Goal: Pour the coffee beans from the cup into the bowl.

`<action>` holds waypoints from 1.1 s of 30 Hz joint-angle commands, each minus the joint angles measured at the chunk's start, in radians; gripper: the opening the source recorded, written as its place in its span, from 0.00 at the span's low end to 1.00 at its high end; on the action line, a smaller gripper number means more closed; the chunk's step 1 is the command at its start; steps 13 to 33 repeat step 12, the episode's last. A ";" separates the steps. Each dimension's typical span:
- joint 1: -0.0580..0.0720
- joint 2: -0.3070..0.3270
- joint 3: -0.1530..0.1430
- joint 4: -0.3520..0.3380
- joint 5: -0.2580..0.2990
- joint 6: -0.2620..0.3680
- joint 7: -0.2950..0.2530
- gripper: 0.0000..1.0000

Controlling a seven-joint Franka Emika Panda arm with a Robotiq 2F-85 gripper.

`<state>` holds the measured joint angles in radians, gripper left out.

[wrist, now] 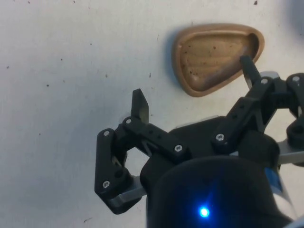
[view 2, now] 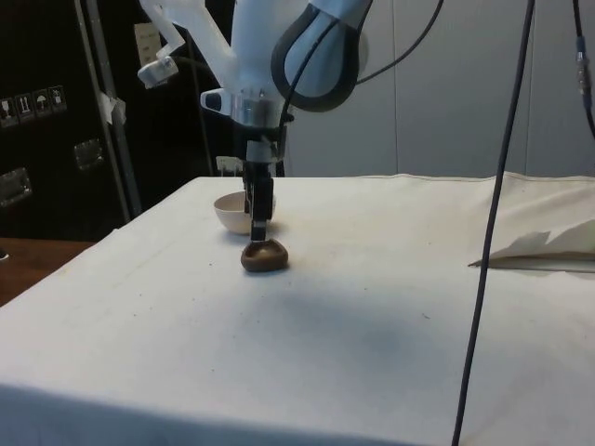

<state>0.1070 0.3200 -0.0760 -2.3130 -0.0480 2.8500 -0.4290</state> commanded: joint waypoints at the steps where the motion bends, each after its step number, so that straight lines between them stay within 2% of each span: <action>1: 0.002 -0.008 -0.002 -0.002 -0.001 -0.007 0.004 1.00; 11: 0.001 -0.032 -0.003 -0.001 -0.002 -0.024 0.004 1.00; 33: -0.001 -0.025 0.000 0.001 0.000 -0.015 0.000 1.00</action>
